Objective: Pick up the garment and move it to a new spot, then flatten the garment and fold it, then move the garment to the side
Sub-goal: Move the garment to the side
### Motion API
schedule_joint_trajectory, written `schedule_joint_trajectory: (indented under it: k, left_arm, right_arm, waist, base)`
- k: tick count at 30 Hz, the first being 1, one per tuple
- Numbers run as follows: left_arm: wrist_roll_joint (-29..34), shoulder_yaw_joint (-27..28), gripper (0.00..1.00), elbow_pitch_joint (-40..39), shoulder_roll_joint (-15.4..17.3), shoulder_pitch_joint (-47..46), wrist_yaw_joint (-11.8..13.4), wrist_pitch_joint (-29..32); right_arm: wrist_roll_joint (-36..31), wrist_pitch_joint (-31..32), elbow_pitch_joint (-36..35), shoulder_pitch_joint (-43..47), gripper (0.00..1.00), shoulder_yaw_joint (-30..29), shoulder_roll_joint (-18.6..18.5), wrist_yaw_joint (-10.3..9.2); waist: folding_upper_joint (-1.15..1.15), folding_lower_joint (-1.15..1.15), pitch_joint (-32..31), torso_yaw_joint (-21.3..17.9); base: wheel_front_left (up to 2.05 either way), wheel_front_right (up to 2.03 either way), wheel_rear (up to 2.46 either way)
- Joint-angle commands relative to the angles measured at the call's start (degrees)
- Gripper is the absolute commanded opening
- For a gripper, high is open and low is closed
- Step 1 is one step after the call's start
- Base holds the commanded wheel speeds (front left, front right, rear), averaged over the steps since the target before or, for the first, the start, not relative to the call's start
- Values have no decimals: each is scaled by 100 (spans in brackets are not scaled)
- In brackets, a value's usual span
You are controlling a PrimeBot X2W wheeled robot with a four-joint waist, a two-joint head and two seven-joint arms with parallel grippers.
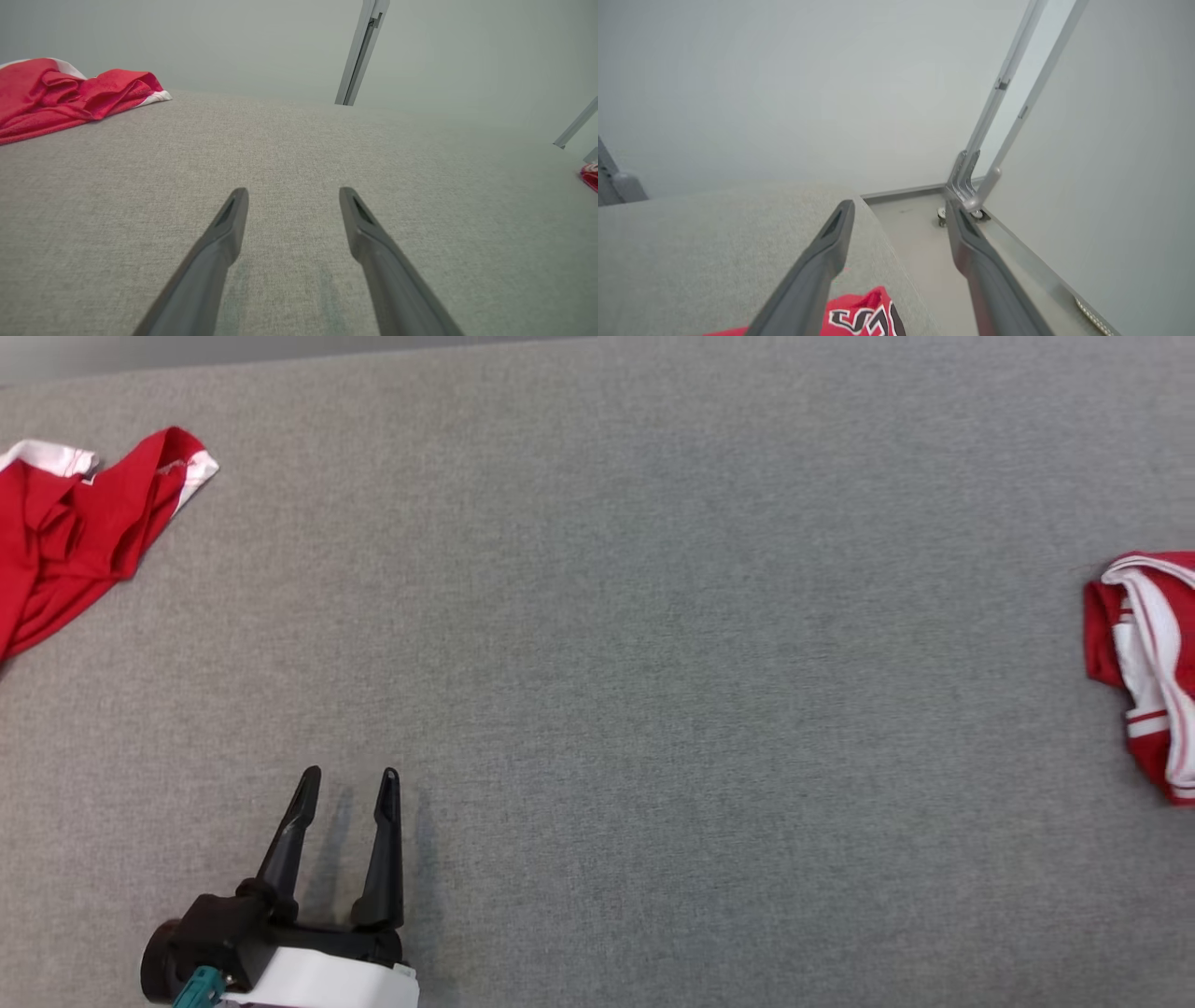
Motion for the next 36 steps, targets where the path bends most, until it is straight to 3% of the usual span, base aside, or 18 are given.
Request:
schedule_joint_trajectory:
  k: [1,5,8,18,21,26,36]
  left_arm:
    - [-76,42,100,14,18,-28,13,-27]
    - [-299,101,100,50,12,118,70,-27]
    - [-467,148,100,62,11,213,130,-27]
    - [-693,396,100,18,12,414,223,-27]
    - [-666,428,100,35,12,477,216,-27]
    - [-712,515,100,162,10,551,243,-27]
    - [-773,566,100,357,12,541,231,-27]
  right_arm:
    - [-355,-32,-629,185,100,-326,222,-1]
    - [-957,-28,-2123,925,100,-894,910,-1]
    - [-1260,-27,-3142,1698,100,-975,1560,-1]
    - [-1749,-28,-5234,3868,100,-789,2575,-1]
    - [-1907,-28,-5602,4443,100,-530,2613,-1]
    - [-1999,-29,-5770,5099,100,-610,2853,-1]
    - [-2146,-29,-5718,5368,100,-497,3204,-1]
  waist:
    - [0,0,-209,-139]
    - [0,0,-601,-271]
    - [0,0,-907,-338]
    - [0,0,-1596,-197]
    - [0,0,-1745,-104]
    - [0,0,-1905,-12]
    - [0,0,-1985,76]
  base:
    - [0,0,0]
    - [0,0,0]
    - [0,0,0]
    - [0,0,0]
    - [0,0,0]
    - [0,0,0]
    - [0,0,0]
